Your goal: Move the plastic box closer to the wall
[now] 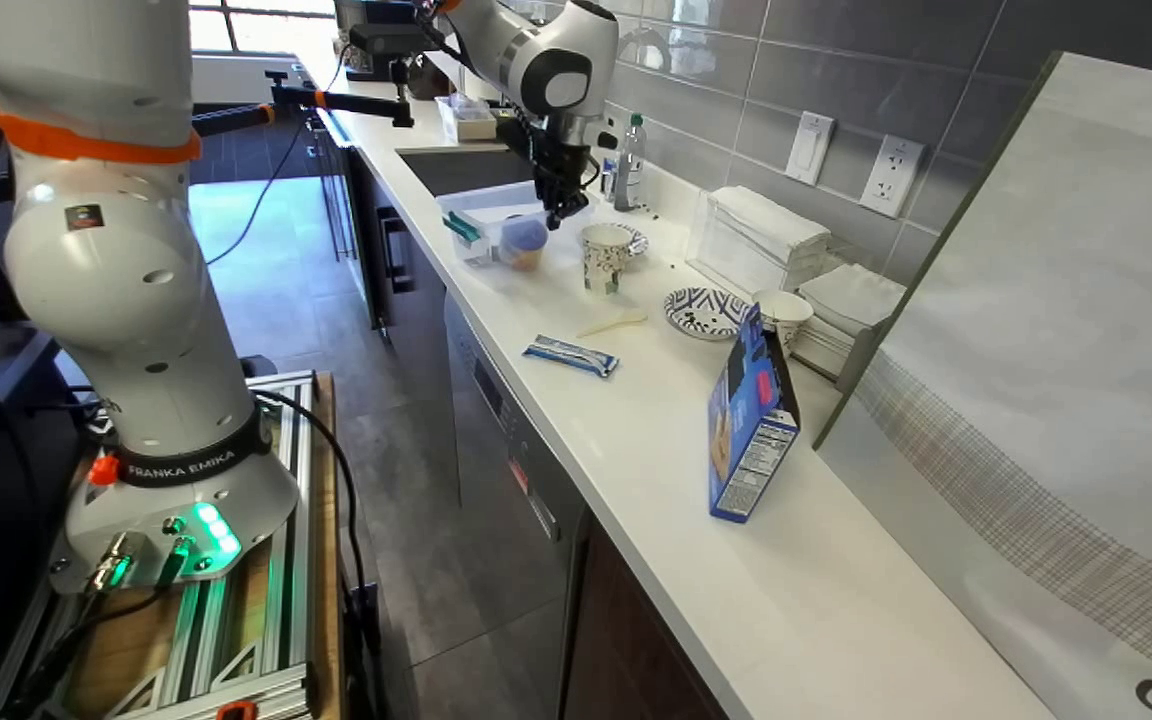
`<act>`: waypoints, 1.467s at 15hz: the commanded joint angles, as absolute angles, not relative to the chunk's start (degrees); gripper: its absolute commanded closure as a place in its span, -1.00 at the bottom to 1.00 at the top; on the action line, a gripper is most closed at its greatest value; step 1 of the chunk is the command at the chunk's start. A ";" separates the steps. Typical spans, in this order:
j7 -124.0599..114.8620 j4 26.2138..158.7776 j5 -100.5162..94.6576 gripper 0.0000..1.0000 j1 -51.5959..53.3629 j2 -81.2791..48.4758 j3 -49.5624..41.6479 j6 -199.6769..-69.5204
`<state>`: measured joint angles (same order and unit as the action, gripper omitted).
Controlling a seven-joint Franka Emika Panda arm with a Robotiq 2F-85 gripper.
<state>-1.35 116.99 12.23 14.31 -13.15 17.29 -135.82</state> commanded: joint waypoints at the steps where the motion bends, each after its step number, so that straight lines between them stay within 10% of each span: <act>1: -1.38 115.12 12.23 0.96 14.91 -13.82 16.97 -135.02; 22: 5.55 96.73 20.37 0.96 15.37 -29.16 20.77 -138.18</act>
